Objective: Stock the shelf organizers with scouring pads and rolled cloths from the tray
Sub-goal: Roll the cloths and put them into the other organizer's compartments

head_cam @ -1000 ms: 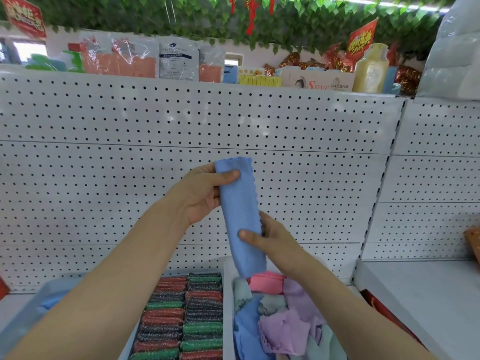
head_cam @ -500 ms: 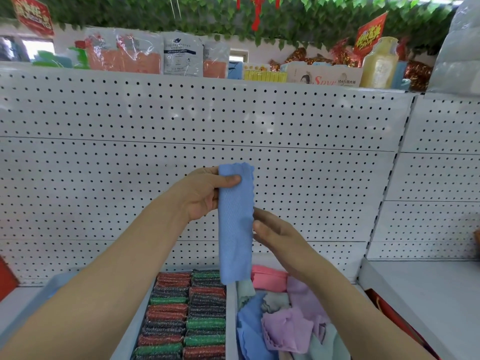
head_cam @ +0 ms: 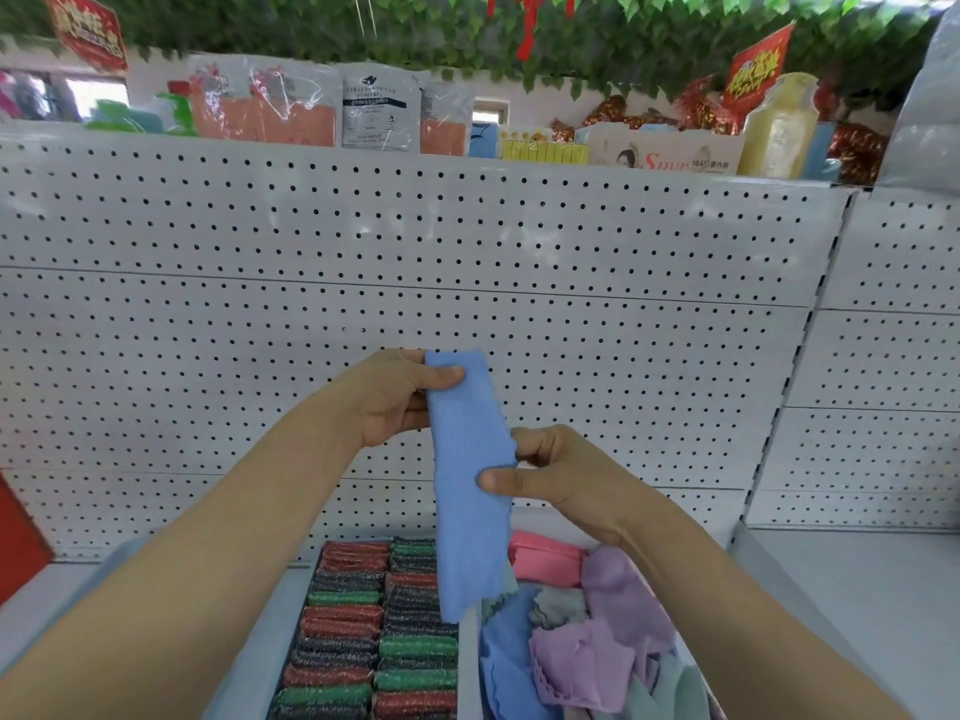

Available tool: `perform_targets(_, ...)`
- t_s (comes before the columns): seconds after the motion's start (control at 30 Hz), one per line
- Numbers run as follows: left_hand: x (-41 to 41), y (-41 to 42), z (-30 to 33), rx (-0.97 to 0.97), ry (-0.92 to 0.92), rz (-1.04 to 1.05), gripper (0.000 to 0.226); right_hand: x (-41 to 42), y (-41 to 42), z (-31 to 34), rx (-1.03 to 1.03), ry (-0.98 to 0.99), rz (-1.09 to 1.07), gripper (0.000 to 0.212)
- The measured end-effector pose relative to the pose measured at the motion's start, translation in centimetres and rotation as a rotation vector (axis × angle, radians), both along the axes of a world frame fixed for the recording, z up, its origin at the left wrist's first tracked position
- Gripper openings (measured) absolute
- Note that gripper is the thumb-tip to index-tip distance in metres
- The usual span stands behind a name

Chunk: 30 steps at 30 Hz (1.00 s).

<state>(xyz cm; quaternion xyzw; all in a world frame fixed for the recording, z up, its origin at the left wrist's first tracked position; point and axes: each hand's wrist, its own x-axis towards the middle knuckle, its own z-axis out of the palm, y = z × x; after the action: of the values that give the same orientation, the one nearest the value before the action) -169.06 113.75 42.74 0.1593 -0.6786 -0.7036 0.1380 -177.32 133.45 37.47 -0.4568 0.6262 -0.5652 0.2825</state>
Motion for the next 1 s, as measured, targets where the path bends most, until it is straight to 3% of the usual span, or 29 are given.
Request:
perform_targets(0.17,-0.2,-0.2,-1.1,0.062,-0.068,-0.004,0.029,-0.1,0.2,1.4,-0.127,0.231,-0.069,0.019)
perform_targets(0.3,-0.4,0.2,-2.1,0.169,-0.155,-0.094,0.031,0.5,0.1,2.2,-0.216,0.108,0.015,0.022)
perform_targets(0.43,0.0,1.5,-3.2,0.321,-0.138,-0.089,0.019,0.2,-1.0,2.4,-0.338,-0.020,-0.198,0.021)
perform_targets(0.5,0.2,2.0,-3.5,0.224,-0.132,-0.102,0.022,-0.3,-1.4,2.4,-0.360,-0.069,-0.276,0.024)
perform_targets(0.57,0.2,2.2,-3.6,0.111,-0.061,-0.093,0.051,-0.7,-1.7,2.5,-0.354,-0.110,-0.339,0.020)
perform_targets(0.63,0.4,2.5,-3.6,0.069,0.073,-0.139,0.064,-1.0,-1.9,2.6,-0.349,-0.152,-0.388,0.017)
perform_targets(0.8,0.9,4.1,-3.4,-0.107,0.234,-0.083,0.056,-1.1,-2.2,2.9,-0.358,-0.214,-0.406,0.025)
perform_targets(1.0,0.8,4.3,-3.9,-0.114,0.311,0.016,0.038,-1.0,-2.2,3.1,-0.361,-0.194,-0.445,0.025)
